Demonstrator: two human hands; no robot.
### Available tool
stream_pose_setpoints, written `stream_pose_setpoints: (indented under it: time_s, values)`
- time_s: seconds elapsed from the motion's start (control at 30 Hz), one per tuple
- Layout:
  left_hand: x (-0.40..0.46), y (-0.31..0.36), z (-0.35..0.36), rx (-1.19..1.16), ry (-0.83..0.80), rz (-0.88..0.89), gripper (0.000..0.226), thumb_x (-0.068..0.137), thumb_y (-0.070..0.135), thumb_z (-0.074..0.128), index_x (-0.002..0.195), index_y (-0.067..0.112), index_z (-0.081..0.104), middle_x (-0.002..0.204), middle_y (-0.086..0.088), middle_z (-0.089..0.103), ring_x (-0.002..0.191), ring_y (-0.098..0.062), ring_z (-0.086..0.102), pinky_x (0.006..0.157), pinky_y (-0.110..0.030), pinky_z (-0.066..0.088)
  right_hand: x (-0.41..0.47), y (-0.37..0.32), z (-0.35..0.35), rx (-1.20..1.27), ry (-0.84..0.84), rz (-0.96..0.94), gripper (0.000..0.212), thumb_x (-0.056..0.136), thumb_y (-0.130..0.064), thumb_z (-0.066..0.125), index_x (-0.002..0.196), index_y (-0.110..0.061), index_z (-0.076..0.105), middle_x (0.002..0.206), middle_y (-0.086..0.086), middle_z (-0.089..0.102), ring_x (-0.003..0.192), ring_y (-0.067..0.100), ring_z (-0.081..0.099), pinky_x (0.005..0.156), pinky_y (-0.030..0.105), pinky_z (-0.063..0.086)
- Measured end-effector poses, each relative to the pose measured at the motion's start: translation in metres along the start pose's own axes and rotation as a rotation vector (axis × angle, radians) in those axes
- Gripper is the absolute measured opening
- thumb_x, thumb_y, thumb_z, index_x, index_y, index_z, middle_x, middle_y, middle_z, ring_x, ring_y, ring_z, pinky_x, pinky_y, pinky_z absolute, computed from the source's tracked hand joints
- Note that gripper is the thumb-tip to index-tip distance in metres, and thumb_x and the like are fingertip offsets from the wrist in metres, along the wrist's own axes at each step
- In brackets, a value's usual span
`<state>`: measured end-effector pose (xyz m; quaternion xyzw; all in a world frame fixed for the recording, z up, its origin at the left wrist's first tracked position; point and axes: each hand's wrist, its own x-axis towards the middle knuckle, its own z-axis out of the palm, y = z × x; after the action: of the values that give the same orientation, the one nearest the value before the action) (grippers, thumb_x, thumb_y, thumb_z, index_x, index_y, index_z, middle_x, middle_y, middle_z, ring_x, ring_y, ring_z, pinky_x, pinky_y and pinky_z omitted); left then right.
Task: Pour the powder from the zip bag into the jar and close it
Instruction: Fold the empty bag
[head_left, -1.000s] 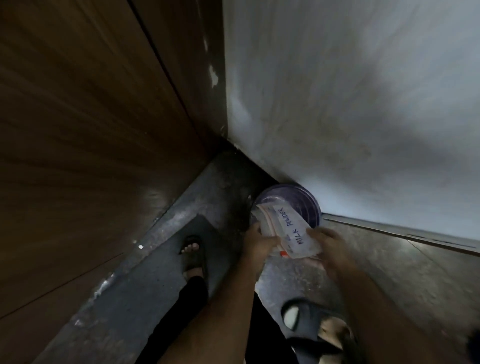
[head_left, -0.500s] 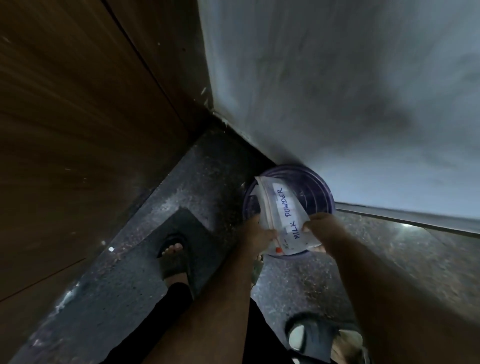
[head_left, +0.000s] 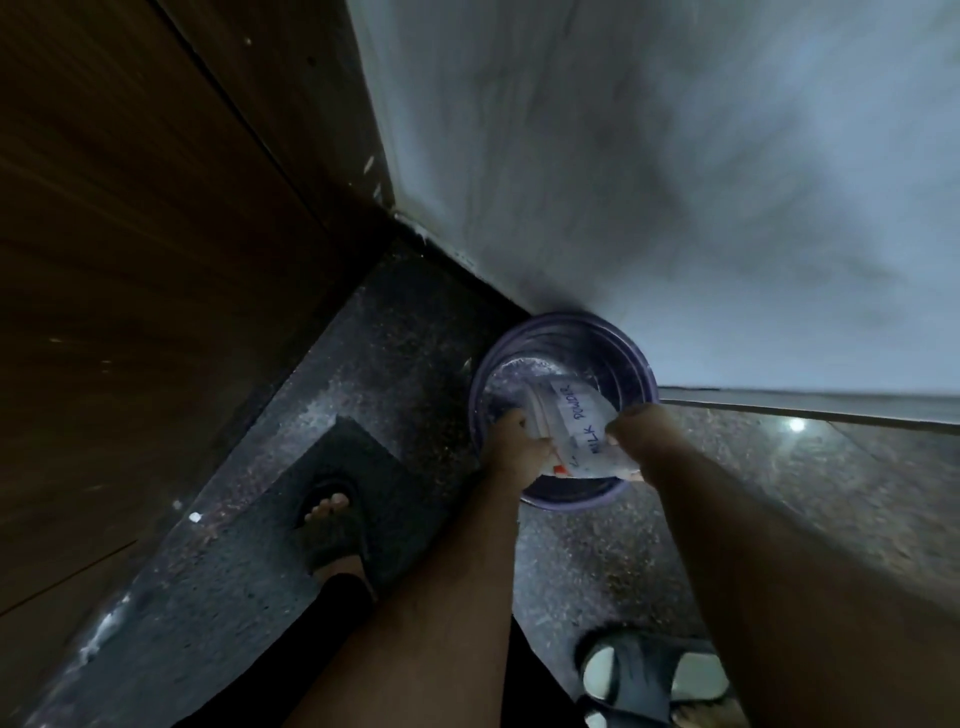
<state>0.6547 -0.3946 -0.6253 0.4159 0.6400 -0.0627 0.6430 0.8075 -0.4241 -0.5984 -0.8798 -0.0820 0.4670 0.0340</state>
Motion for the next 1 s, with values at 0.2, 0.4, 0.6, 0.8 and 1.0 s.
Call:
stream_pose_setpoints:
  time_s: [0.2, 0.4, 0.6, 0.8, 1.0]
  values:
    - [-0.023, 0.007, -0.03, 0.139, 0.023, 0.13, 0.052, 0.091, 0.021, 0.07, 0.138, 0.005, 0.054, 0.136, -0.015, 0.062, 0.126, -0.032, 0.057, 0.099, -0.03, 0.044, -0.02, -0.011, 0.004, -0.244, -0.038, -0.183, 0.037, 0.092, -0.013, 0.064, 0.128, -0.007, 0.058, 0.114, 0.017, 0.067, 0.098, 0.03, 0.064, 0.083, 0.039, 0.055]
    - [-0.089, 0.04, -0.079, 0.243, 0.031, 0.183, 0.065, 0.092, 0.025, 0.069, 0.149, 0.008, 0.045, 0.146, -0.015, 0.055, 0.134, -0.03, 0.052, 0.109, -0.04, 0.043, -0.093, -0.043, -0.02, -0.439, -0.055, -0.378, 0.05, 0.096, -0.022, 0.058, 0.142, -0.006, 0.05, 0.138, 0.019, 0.06, 0.123, 0.036, 0.058, 0.094, 0.036, 0.047]
    - [-0.198, 0.098, -0.147, 0.373, 0.117, 0.305, 0.06, 0.095, 0.028, 0.065, 0.149, 0.013, 0.044, 0.148, -0.013, 0.053, 0.134, -0.03, 0.05, 0.101, -0.032, 0.042, -0.214, -0.106, -0.066, -0.411, -0.03, -0.584, 0.042, 0.095, -0.018, 0.057, 0.134, -0.001, 0.058, 0.135, 0.022, 0.061, 0.122, 0.037, 0.058, 0.096, 0.038, 0.046]
    - [-0.337, 0.173, -0.229, 0.475, 0.249, 0.459, 0.059, 0.098, 0.028, 0.06, 0.152, 0.014, 0.04, 0.155, -0.007, 0.045, 0.141, -0.024, 0.042, 0.112, -0.032, 0.035, -0.358, -0.167, -0.128, -0.422, 0.035, -0.864, 0.054, 0.097, -0.036, 0.059, 0.144, -0.011, 0.051, 0.144, 0.014, 0.055, 0.131, 0.034, 0.052, 0.105, 0.041, 0.045]
    - [-0.461, 0.223, -0.294, 0.558, 0.472, 0.672, 0.059, 0.097, 0.03, 0.059, 0.152, 0.015, 0.041, 0.157, -0.005, 0.043, 0.145, -0.016, 0.038, 0.119, -0.025, 0.026, -0.477, -0.226, -0.178, -0.46, 0.241, -1.197, 0.052, 0.097, -0.037, 0.059, 0.141, -0.009, 0.054, 0.14, 0.015, 0.057, 0.129, 0.033, 0.05, 0.105, 0.039, 0.04]
